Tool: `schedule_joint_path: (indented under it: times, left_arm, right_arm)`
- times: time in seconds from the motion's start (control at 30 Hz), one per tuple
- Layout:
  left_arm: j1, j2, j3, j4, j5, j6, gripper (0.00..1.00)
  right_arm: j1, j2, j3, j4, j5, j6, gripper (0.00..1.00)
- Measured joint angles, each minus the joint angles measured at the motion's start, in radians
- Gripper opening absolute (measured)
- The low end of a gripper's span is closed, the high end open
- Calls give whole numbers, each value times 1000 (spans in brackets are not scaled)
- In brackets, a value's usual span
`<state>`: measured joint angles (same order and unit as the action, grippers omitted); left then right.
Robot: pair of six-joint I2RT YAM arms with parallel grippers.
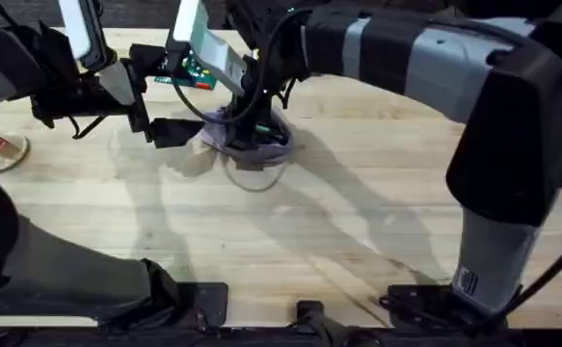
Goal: Unzip the bag, pick up the pens from the table one at a time and place them inside, then zip the bag closed.
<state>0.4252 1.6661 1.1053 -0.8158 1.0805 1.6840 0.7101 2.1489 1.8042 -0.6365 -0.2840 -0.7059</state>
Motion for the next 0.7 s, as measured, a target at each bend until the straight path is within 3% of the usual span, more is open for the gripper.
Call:
schedule_joint_path:
  times: [0.37, 0.53, 0.7]
  left_arm:
    - [0, 0, 0, 13, -26, 0, 993]
    - [0, 0, 0, 23, -49, 0, 994]
    - [35, 0, 0, 31, -90, 0, 993]
  right_arm:
    - [0, 0, 2, 0, 2, 42, 998]
    - [0, 0, 29, -19, 2, 179, 998]
    - [-18, -3, 132, -116, -2, 385, 998]
